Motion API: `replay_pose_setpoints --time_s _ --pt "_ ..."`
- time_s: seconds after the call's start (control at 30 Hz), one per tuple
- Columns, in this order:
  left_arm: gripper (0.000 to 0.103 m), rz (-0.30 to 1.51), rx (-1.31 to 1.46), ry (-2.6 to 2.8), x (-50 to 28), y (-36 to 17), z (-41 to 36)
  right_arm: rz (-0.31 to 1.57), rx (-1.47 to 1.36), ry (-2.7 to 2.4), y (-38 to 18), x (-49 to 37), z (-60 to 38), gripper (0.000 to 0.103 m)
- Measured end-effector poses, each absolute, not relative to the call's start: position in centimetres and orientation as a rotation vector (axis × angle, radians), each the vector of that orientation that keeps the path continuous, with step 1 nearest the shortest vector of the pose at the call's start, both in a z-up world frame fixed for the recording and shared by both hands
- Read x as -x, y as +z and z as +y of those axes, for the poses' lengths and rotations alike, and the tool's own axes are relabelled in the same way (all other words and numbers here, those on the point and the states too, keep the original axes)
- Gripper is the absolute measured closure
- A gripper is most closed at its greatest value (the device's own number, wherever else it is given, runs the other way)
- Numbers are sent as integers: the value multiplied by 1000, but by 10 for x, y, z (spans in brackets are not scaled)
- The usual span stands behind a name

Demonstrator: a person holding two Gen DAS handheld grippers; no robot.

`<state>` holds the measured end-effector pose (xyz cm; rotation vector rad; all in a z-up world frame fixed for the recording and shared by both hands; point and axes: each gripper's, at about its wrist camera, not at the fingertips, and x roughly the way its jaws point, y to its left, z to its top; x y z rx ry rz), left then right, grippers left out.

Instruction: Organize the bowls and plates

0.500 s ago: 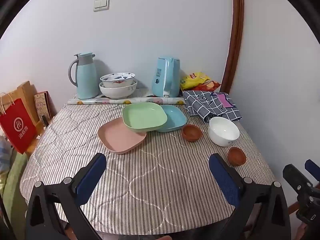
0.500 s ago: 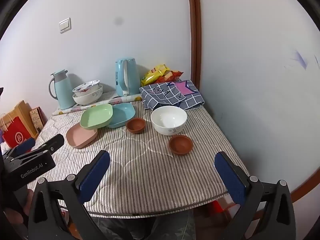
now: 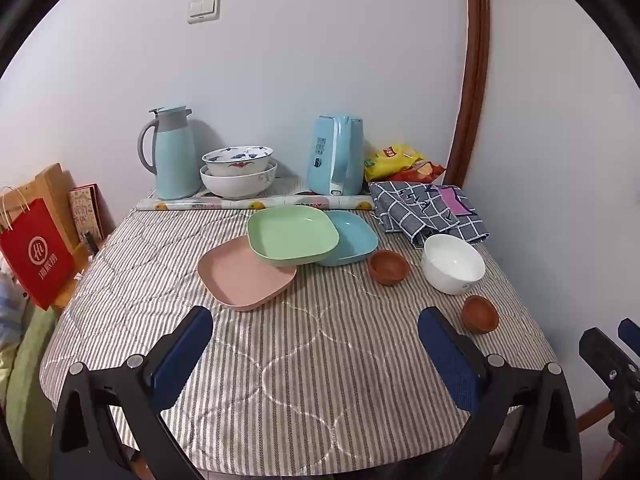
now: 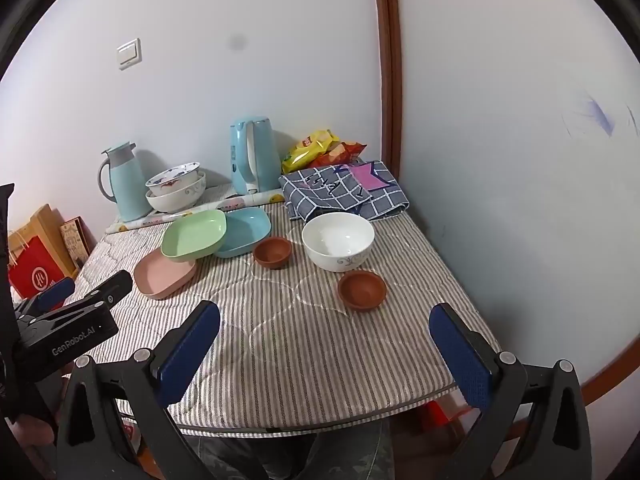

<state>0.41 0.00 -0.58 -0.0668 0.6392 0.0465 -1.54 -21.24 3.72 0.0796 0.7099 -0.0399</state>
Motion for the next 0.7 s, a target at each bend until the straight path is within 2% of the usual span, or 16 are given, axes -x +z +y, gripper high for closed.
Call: replay_pose_setpoints --time_s 0.7 --pt "0 633 79 41 0 -7 9 714 -82 -33 37 15 -209 0"
